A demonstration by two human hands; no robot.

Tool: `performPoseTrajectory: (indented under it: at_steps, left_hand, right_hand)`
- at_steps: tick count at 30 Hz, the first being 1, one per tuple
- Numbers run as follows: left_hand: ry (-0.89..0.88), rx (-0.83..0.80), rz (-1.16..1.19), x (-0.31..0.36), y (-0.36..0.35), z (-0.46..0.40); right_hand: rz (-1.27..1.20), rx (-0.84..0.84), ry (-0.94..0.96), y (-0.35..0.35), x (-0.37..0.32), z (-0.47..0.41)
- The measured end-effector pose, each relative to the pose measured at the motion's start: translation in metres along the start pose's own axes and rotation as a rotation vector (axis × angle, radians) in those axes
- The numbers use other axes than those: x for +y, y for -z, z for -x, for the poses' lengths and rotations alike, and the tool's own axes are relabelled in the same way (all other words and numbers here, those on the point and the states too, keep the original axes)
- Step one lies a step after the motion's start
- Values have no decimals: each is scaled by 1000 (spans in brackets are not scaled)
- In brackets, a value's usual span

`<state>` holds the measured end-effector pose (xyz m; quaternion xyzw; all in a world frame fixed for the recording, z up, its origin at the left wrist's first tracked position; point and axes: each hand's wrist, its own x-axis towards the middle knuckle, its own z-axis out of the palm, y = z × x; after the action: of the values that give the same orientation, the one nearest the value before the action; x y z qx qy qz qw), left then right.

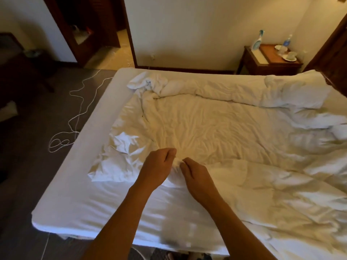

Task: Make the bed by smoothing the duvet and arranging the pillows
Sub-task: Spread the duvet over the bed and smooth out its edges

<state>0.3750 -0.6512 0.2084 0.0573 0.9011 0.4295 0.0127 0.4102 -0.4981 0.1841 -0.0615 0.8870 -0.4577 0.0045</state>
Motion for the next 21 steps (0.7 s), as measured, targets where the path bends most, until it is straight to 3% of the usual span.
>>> performPoseTrajectory:
  at_steps: [3, 7, 11, 15, 21]
  left_hand:
    - [18, -54, -19, -15, 13, -8]
    - [-17, -154, -122, -57, 31, -20]
    - [-71, -69, -110, -94, 65, -27]
    - [-172, 48, -5, -90, 99, -47]
    - [-240, -102, 80, -77, 122, -50]
  right_hand:
    - [-114, 50, 7, 12, -1, -8]
    - [-128, 255, -36, 39, -7, -24]
    - [-44, 351, -98, 50, 0, -33]
    - [-74, 279, -210, 8, -19, -38]
    - [-70, 149, -99, -94, -91, -53]
